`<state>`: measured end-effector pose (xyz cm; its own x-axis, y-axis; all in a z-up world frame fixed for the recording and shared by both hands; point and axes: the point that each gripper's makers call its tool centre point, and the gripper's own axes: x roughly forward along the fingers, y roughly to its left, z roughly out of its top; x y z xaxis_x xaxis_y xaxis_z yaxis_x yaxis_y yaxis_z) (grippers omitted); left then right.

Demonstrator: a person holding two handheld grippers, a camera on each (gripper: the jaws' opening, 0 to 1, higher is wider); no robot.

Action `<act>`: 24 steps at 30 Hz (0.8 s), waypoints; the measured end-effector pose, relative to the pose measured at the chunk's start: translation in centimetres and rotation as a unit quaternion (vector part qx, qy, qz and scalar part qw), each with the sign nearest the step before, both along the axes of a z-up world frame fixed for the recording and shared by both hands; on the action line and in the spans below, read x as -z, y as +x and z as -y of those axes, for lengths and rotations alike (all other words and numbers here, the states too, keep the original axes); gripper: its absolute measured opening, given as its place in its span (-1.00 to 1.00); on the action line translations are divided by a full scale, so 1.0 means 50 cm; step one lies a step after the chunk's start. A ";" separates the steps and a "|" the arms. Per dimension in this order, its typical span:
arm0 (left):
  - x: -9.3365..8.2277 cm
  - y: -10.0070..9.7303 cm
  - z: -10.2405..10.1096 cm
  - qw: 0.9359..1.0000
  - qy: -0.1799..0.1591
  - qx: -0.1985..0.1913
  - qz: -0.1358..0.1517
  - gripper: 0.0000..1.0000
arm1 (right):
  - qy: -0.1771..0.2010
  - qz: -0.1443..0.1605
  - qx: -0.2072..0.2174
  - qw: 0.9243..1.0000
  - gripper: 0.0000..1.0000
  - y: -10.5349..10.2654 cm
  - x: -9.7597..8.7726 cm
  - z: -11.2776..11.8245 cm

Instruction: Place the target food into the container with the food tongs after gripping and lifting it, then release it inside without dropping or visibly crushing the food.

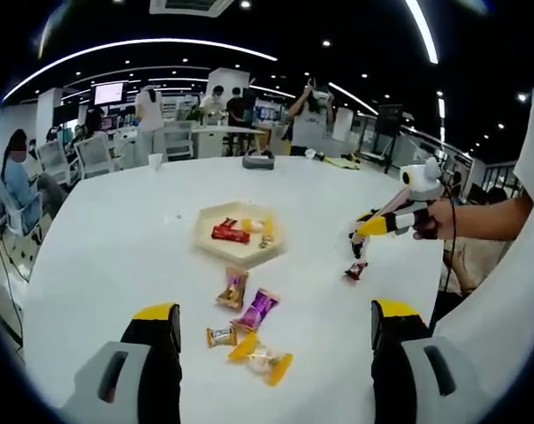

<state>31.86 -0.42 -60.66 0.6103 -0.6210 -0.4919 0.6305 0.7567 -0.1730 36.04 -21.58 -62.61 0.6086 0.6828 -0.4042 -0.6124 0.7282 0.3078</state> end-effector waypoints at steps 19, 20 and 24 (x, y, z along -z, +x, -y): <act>-0.038 -0.007 -0.062 0.999 -0.003 -0.044 0.023 0.78 | -0.010 0.053 -0.032 0.998 -0.68 0.171 -0.091 -0.040; -0.042 -0.006 -0.067 0.999 -0.002 -0.046 0.025 0.78 | -0.008 0.055 -0.027 0.998 -0.68 0.182 -0.094 -0.039; -0.051 -0.006 -0.078 0.998 0.004 -0.052 0.032 0.79 | -0.005 0.064 -0.030 0.997 -0.68 0.219 -0.111 -0.053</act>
<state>31.54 3.46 -58.10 0.7011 -0.5495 -0.4544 0.5582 0.8195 -0.1297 47.00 -18.91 -57.06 0.6144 0.7154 -0.3327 -0.6884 0.6921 0.2170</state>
